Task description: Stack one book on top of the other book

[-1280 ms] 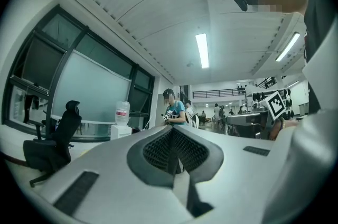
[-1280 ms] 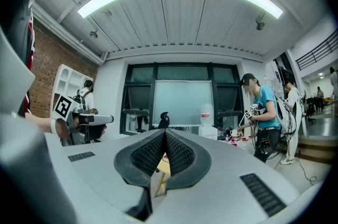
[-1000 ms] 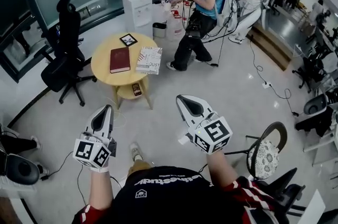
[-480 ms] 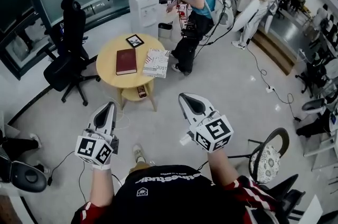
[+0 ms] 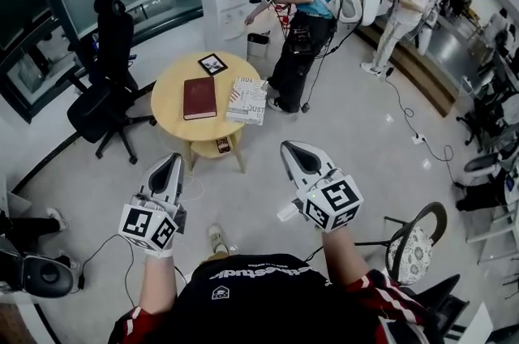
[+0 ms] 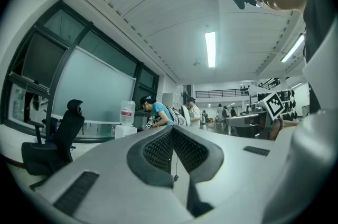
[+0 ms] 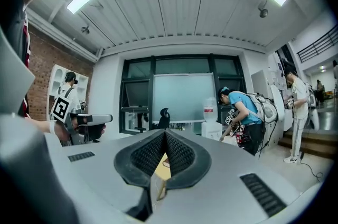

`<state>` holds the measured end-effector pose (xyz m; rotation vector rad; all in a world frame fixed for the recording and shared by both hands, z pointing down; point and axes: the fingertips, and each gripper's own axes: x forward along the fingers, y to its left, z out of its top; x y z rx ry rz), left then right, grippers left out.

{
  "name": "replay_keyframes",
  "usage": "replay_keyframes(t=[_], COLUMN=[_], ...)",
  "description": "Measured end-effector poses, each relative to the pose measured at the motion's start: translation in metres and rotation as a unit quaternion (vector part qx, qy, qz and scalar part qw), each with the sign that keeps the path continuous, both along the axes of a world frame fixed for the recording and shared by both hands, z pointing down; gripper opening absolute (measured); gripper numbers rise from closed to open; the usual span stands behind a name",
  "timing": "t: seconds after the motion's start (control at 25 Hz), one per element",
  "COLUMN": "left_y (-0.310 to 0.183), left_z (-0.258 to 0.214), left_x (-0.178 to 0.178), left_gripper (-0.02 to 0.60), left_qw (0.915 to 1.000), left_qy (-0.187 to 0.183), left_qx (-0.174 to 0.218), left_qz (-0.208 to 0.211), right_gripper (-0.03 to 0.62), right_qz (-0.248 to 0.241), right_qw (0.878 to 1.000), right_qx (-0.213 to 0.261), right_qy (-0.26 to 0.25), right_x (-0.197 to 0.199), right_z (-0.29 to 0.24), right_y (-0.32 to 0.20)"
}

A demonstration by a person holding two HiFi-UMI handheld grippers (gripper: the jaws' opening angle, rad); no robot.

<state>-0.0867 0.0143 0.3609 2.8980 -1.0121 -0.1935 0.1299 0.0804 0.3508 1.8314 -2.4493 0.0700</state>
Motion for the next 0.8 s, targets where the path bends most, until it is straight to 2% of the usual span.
replay_keyframes(t=[0.8], left_y=[-0.133], left_z=[-0.003], left_x=[0.002], left_gripper=[0.017], left_qw=[0.9992], left_qy=[0.004], left_qx=[-0.002], left_qz=[0.039], right_gripper=[0.028], right_qz=[0.030], right_qw=[0.999], right_qx=[-0.016], right_qy=[0.003], right_x=[-0.004], right_z=[-0.002], right_y=[-0.123])
